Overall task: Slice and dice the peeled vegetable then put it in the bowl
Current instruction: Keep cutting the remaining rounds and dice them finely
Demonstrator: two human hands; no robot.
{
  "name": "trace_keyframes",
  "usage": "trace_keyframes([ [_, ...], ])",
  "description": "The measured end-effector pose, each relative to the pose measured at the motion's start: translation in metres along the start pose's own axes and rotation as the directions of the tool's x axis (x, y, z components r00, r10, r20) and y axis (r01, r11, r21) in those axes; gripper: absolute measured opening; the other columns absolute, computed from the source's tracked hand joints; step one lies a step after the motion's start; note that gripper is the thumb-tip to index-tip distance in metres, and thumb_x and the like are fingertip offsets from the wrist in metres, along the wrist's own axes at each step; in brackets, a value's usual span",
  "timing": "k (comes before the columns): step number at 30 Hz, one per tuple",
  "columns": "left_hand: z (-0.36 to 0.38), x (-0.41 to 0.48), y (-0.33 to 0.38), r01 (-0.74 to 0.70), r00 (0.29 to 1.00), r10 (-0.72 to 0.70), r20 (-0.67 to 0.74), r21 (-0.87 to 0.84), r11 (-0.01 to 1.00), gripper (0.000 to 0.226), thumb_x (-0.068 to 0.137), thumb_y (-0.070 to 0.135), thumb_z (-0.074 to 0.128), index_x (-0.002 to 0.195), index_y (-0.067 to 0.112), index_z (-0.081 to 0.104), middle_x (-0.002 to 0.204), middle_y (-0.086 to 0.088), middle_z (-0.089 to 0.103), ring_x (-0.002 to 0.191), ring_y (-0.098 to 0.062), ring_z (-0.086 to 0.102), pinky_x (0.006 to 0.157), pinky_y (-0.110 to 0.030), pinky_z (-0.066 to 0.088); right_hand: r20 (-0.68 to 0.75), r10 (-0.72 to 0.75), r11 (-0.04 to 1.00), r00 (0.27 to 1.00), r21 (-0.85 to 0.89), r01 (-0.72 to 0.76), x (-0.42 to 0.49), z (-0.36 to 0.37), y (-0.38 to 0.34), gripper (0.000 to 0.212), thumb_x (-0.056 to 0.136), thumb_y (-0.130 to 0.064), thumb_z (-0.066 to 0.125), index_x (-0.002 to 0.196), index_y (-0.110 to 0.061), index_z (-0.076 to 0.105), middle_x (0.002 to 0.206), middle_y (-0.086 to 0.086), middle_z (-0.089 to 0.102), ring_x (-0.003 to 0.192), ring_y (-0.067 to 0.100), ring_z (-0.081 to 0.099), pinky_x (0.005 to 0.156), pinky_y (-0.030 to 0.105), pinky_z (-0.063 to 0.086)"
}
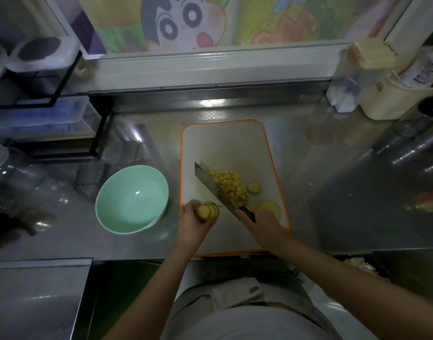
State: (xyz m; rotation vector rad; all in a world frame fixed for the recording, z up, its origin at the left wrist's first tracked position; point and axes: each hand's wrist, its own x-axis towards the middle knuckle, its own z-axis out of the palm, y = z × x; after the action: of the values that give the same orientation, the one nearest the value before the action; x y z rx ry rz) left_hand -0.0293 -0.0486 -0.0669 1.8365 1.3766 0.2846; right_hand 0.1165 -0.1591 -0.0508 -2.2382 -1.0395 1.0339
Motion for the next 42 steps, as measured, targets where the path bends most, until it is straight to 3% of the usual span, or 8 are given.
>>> trace_keyframes([
  [12, -0.008, 0.004, -0.006, 0.004, 0.999, -0.004, -0.049, -0.013, 1.0, 0.034, 0.069, -0.007, 0.067, 0.101, 0.001, 0.063, 0.095, -0.017, 0.067, 0.09, -0.031, 0.062, 0.062, -0.013, 0.031, -0.019, 0.036, 0.999, 0.999, -0.04, -0.037, -0.002, 0.008, -0.001, 0.046, 0.094, -0.048, 0.046, 0.071, -0.008, 0.048, 0.058, -0.001, 0.042, 0.057, 0.016, 0.046, 0.058, 0.029, 0.036],
  [16, -0.014, 0.012, -0.006, -0.002, 0.999, 0.001, 0.032, 0.034, 0.999, 0.035, 0.07, -0.004, 0.072, 0.104, 0.002, 0.064, 0.098, -0.016, 0.068, 0.093, -0.028, 0.063, 0.07, -0.016, 0.037, 0.057, -0.007, 0.992, 0.998, -0.122, 0.014, -0.007, 0.004, -0.007, 0.042, 0.099, -0.043, 0.038, 0.103, -0.007, 0.06, 0.077, 0.01, 0.053, 0.071, 0.023, 0.052, 0.064, 0.031, 0.037],
  [25, -0.018, 0.018, 0.002, -0.123, 0.99, 0.109, 0.094, 0.158, 0.98, 0.031, 0.071, -0.007, 0.069, 0.101, 0.001, 0.069, 0.102, -0.017, 0.068, 0.095, -0.026, 0.064, 0.081, -0.023, 0.044, -0.023, 0.064, 0.993, 0.998, -0.097, -0.066, -0.007, 0.012, -0.002, 0.042, 0.095, -0.047, 0.043, 0.084, -0.008, 0.053, 0.075, 0.01, 0.055, 0.086, 0.032, 0.063, 0.06, 0.028, 0.037],
  [30, -0.016, 0.02, -0.002, -0.157, 0.986, 0.146, 0.082, 0.151, 0.976, 0.032, 0.07, -0.003, 0.072, 0.101, 0.004, 0.067, 0.104, -0.014, 0.065, 0.095, -0.026, 0.063, 0.081, -0.022, 0.042, 0.091, 0.048, 0.996, 0.995, -0.079, -0.041, -0.013, 0.009, -0.014, 0.043, 0.097, -0.048, 0.035, 0.076, -0.014, 0.052, 0.075, 0.008, 0.054, 0.091, 0.032, 0.061, 0.069, 0.031, 0.041],
  [34, -0.014, 0.02, -0.003, -0.178, 0.983, 0.168, 0.079, 0.151, 0.972, 0.033, 0.07, -0.001, 0.075, 0.101, 0.003, 0.065, 0.102, -0.014, 0.063, 0.092, -0.027, 0.061, 0.078, -0.021, 0.039, 0.126, 0.097, 0.99, 0.987, -0.114, -0.083, -0.012, 0.006, -0.016, 0.06, 0.099, -0.048, 0.029, 0.116, 0.003, 0.056, 0.077, 0.005, 0.052, 0.08, 0.025, 0.056, 0.075, 0.033, 0.04],
  [36, -0.012, 0.021, -0.004, -0.18, 0.983, 0.172, 0.07, 0.137, 0.974, 0.032, 0.068, 0.001, 0.077, 0.097, 0.002, 0.064, 0.096, -0.015, 0.061, 0.088, -0.029, 0.06, 0.076, -0.026, 0.041, 0.104, 0.167, 0.979, 0.98, -0.131, -0.153, -0.012, 0.008, -0.017, 0.046, 0.104, -0.025, 0.025, 0.147, -0.006, 0.026, 0.108, 0.018, 0.054, 0.095, 0.026, 0.055, 0.073, 0.033, 0.035],
  [39, -0.011, 0.022, -0.005, -0.181, 0.982, 0.174, 0.069, 0.121, 0.976, 0.036, 0.068, 0.003, 0.077, 0.1, 0.003, 0.062, 0.095, -0.013, 0.057, 0.088, -0.029, 0.058, 0.077, -0.028, 0.041, 0.142, 0.025, 0.945, 0.989, -0.328, 0.023, -0.006, 0.008, -0.01, 0.056, 0.103, -0.005, 0.02, 0.151, -0.016, -0.007, 0.133, 0.02, 0.042, 0.113, 0.031, 0.05, 0.072, 0.034, 0.034],
  [42, -0.011, 0.019, -0.005, -0.231, 0.967, 0.217, 0.135, 0.1, 0.968, 0.057, 0.07, 0.005, 0.077, 0.123, 0.011, 0.056, 0.109, -0.01, 0.047, 0.098, -0.019, 0.049, 0.084, -0.016, 0.034, 0.15, 0.138, 0.952, 0.979, -0.294, -0.089, -0.01, 0.001, -0.019, 0.051, 0.104, -0.01, 0.024, 0.151, -0.009, 0.004, 0.125, 0.023, 0.046, 0.107, 0.029, 0.052, 0.079, 0.036, 0.038],
])
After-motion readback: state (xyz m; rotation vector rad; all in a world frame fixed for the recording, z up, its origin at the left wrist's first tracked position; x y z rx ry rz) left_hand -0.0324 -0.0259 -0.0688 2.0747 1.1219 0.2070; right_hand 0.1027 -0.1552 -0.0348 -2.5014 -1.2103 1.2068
